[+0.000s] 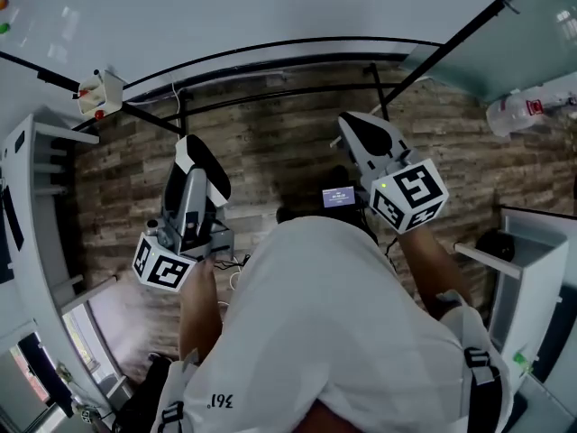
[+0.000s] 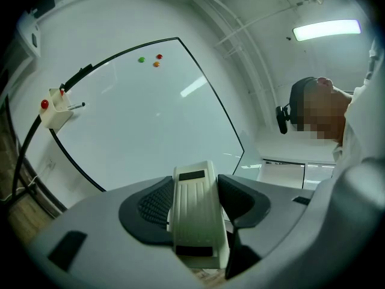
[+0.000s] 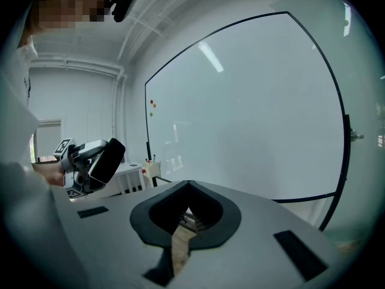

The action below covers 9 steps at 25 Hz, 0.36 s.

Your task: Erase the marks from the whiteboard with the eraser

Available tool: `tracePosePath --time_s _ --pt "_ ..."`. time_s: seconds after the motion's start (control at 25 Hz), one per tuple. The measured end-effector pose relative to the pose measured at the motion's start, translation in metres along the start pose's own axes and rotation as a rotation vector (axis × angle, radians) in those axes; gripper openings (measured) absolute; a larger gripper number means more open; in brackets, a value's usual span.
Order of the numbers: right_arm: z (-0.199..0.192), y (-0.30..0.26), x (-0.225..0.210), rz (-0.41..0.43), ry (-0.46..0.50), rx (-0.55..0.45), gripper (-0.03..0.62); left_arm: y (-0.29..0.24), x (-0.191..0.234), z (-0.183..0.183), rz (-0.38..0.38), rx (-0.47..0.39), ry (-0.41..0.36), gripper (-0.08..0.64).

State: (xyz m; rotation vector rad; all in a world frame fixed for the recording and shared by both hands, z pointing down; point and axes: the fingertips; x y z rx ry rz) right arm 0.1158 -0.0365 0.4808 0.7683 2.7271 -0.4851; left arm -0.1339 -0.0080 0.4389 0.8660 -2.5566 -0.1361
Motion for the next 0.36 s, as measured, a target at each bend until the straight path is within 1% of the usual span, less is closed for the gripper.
tracePosePath --time_s 0.36 --pt "-0.0024 0.0024 -0.0024 -0.002 0.004 0.004 0.025 -0.0030 -0.0083 -0.0053 -0.013 0.014 0.003 0.239"
Point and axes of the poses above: the fingertips, and each gripper's own axes: y backward along the fingers, x to its left, z out of its top, and after that the axes turned 15 degrees about -y, right-handed
